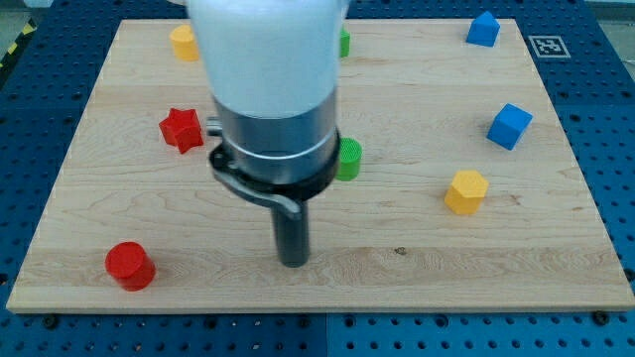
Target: Move the arm to the top right of yellow hexagon
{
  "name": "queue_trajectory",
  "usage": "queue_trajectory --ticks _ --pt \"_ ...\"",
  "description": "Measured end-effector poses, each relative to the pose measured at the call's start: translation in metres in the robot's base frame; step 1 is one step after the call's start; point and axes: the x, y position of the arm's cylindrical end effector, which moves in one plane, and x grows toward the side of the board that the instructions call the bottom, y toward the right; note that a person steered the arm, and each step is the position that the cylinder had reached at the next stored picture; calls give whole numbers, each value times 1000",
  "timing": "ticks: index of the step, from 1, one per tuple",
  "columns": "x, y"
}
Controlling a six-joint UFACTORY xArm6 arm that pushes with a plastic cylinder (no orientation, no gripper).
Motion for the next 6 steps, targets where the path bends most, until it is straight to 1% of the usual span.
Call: queue_trajectory --ticks 1,2,3,4,5,6 --pt "0 18" --pt "5 20" --pt "21 42" --pt "23 89" --pt "23 123" --pt "23 127"
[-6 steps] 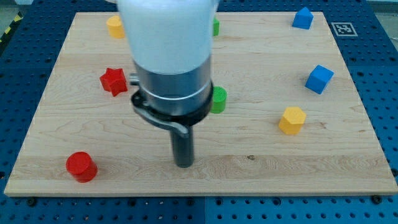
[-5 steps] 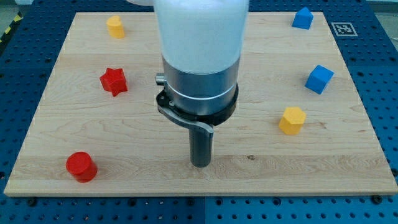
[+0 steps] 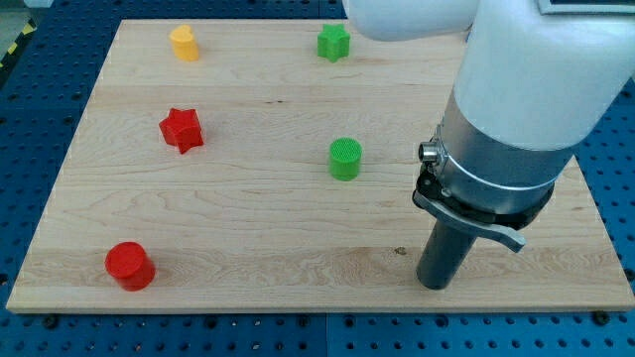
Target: Move the arm to the top right of yellow hexagon
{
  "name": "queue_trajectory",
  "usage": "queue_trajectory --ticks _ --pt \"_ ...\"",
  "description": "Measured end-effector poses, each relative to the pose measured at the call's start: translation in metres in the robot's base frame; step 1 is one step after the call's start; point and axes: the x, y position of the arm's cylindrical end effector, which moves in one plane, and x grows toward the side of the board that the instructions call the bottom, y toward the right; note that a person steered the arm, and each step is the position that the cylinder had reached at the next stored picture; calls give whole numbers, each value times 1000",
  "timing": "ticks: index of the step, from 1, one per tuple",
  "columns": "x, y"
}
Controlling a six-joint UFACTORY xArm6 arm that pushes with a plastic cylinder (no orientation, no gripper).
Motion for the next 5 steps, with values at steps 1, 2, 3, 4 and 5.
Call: queue_trajectory --ticks 1,2,3,4,5 --pt "0 0" --pt "4 18" --pt "4 34" --pt "3 85" --pt "-20 100"
